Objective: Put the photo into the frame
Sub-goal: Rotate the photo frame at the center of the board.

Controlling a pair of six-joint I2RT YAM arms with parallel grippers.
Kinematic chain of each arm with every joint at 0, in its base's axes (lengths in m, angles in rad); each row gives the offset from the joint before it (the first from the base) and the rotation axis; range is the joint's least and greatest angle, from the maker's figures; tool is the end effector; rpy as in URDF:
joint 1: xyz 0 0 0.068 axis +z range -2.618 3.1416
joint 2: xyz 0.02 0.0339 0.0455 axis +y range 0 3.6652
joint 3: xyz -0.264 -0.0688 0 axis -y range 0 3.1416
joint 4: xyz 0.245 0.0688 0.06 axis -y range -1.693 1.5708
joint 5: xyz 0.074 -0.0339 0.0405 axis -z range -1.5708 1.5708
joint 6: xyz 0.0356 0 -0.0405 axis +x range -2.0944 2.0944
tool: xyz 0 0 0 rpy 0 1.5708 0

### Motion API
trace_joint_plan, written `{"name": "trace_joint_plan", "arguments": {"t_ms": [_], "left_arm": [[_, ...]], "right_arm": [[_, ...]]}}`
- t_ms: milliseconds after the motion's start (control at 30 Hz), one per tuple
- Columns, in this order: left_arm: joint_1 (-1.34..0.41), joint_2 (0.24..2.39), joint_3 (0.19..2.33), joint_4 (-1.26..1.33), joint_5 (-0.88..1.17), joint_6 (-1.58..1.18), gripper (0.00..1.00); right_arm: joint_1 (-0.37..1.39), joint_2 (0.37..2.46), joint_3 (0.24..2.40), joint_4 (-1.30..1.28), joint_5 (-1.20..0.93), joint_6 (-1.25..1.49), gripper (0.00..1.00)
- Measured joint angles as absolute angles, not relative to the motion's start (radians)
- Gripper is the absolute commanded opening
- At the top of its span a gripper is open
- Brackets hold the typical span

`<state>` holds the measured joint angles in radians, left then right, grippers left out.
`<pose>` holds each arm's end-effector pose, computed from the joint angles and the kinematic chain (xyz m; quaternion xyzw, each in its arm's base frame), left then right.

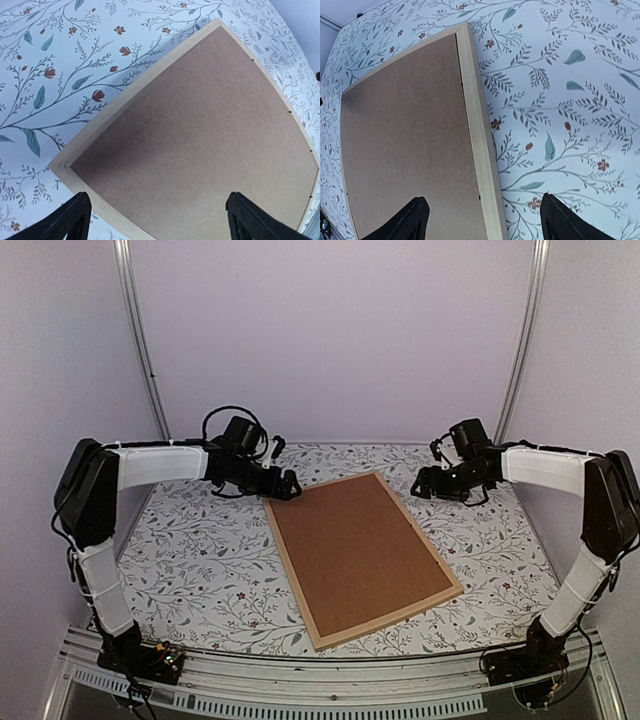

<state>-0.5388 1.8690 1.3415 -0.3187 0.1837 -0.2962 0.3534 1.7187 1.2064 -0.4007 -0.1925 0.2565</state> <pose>0.3500 -0.2168 0.2127 0.1449 0.9204 -0.2215 0.2878 0.3433 0.1339 0.2206 -0.0766 0.9394 0.1833 0.2794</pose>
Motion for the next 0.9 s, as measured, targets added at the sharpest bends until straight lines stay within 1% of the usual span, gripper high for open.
{"name": "trace_joint_plan", "arguments": {"t_ms": [200, 433, 600, 900], "left_arm": [[-0.514, 2.032, 1.465, -0.338, 0.180, -0.230, 0.97], [-0.510, 2.107, 1.552, -0.358, 0.142, -0.181, 0.97], [-0.508, 2.142, 1.571, -0.359, 0.137, -0.160, 0.96], [-0.507, 2.169, 1.572, -0.364, 0.136, -0.141, 0.96]], "right_arm": [[0.356, 1.581, 1.034, -0.403, -0.223, 0.299, 0.80], [0.366, 1.490, 0.901, -0.403, -0.262, 0.338, 0.80], [0.368, 1.477, 0.855, -0.404, -0.286, 0.356, 0.80], [0.373, 1.450, 0.843, -0.404, -0.302, 0.368, 0.80]]}}
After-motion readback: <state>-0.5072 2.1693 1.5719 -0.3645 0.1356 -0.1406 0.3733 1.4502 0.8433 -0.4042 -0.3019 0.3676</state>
